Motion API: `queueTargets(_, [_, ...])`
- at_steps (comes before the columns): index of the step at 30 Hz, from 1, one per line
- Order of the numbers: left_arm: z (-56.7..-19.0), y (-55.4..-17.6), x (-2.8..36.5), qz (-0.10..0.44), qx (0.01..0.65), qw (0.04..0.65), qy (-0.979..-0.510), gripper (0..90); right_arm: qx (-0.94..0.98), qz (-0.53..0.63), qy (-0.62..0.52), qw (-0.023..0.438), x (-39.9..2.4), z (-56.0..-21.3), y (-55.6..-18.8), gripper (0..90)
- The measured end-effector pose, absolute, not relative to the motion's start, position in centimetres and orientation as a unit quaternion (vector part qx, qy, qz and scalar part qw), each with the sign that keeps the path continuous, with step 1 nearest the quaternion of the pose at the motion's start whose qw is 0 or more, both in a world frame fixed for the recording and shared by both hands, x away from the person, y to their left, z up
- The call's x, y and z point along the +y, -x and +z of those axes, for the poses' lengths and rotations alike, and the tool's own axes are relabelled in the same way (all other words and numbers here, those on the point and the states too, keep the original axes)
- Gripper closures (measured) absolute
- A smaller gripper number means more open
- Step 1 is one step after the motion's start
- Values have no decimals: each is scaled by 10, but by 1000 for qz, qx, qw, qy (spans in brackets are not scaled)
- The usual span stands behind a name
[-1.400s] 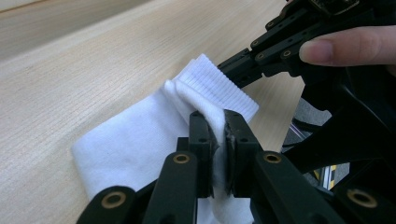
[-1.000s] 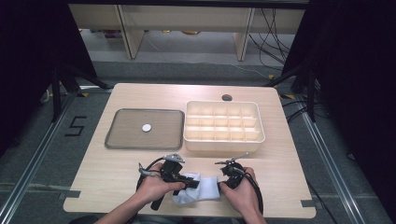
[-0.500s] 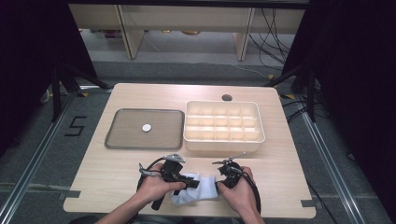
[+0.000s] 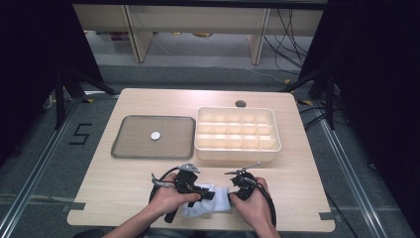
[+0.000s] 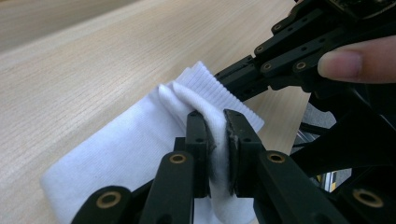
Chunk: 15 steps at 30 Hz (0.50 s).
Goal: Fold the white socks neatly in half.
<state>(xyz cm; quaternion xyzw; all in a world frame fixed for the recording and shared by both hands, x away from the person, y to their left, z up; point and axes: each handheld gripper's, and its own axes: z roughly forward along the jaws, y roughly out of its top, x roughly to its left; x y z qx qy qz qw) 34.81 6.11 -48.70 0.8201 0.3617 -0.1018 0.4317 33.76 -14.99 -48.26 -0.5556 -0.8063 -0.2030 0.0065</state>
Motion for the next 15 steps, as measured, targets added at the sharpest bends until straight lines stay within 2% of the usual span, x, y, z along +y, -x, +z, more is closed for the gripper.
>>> queueTargets(4, [-486, -349, 60, -112, 354, 433, -822, 804, -809, -205, 551, 8, -149, -484, -338, 882])
queueTargets(6, [-484, -348, 60, -100, 359, 421, -827, 805, -814, -210, 541, 0, -150, -486, -338, 882])
queueTargets(9, [-487, -347, 57, -101, 361, 438, -817, 803, -812, -208, 545, 7, -148, -485, -338, 881])
queueTargets(13, [-484, -348, 56, -101, 354, 419, -830, 803, -812, -207, 546, 7, -147, -485, -338, 880])
queueTargets(15, [-485, -349, 54, -106, 353, 432, -823, 802, -809, -202, 551, 12, -146, -485, -337, 878])
